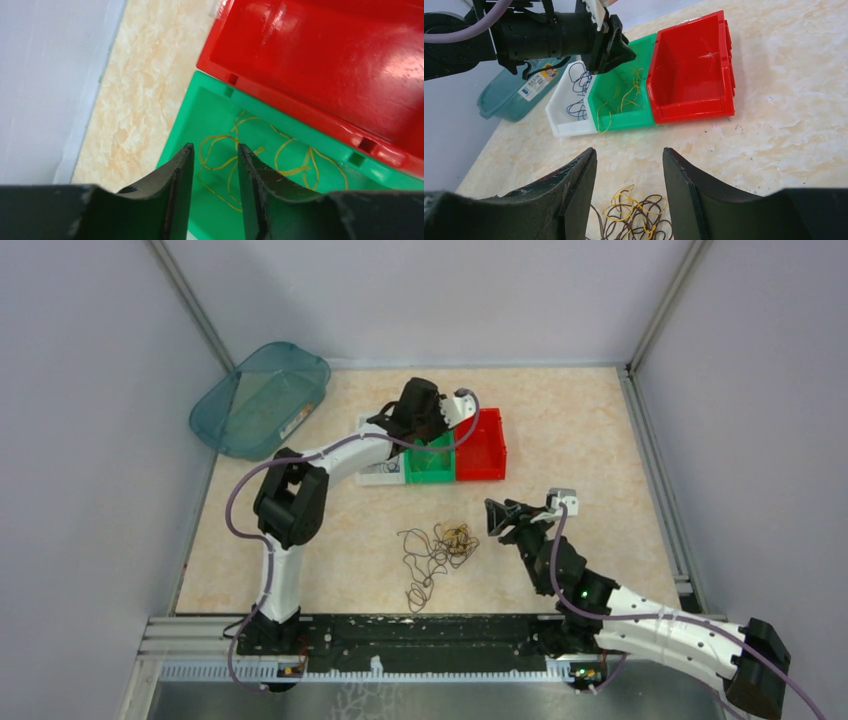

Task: Untangle the cables

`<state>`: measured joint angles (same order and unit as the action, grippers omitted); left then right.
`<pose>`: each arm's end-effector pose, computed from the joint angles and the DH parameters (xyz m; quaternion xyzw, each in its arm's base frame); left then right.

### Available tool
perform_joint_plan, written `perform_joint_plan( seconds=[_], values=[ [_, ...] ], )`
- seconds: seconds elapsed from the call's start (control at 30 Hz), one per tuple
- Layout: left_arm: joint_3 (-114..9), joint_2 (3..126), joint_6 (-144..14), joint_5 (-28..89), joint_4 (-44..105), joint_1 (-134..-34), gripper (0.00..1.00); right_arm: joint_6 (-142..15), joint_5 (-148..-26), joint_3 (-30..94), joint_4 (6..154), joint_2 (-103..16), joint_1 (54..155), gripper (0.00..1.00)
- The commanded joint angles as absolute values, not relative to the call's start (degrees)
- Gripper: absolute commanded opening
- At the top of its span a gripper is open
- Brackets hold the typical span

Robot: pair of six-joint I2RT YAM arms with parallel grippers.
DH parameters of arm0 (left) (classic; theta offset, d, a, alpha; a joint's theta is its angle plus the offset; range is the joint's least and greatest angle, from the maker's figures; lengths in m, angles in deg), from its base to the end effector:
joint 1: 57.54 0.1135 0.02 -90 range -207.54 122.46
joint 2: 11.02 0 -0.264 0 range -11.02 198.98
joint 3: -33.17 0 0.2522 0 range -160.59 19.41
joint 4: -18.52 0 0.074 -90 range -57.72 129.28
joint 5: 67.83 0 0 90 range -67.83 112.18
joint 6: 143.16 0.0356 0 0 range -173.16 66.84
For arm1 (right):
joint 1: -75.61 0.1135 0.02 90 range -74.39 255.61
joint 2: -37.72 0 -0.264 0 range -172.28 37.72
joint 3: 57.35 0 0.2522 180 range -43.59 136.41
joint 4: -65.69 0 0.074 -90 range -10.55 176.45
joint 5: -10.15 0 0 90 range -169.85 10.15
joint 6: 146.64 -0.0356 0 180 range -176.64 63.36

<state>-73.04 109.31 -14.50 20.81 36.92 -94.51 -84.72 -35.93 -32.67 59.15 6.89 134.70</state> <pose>0.3922 -0.2942 0.2209 0.5330 0.6961 0.0175 0.4806 0.0950 0.1106 0.2225 0.0810 0.7007 0.2628 0.6583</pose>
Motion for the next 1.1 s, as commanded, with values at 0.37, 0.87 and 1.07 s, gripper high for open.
perform_joint_plan(
  seconds=[0.37, 0.87, 1.07],
  values=[
    [-78.91, 98.82, -14.17, 32.3, 58.79, -94.55, 0.96, -84.24, -36.24, -30.91, 60.67, 9.09, 134.3, 0.52],
    [-66.49, 86.44, -11.26, 56.12, 74.04, -97.25, 0.95, -87.21, -37.88, -31.57, 64.8, 9.4, 134.14, 0.52],
    [-59.19, 86.8, -13.8, 58.29, 70.76, -102.2, 0.91, -89.59, -37.22, -32.83, 67.35, 11.29, 134.0, 0.52]
  ],
)
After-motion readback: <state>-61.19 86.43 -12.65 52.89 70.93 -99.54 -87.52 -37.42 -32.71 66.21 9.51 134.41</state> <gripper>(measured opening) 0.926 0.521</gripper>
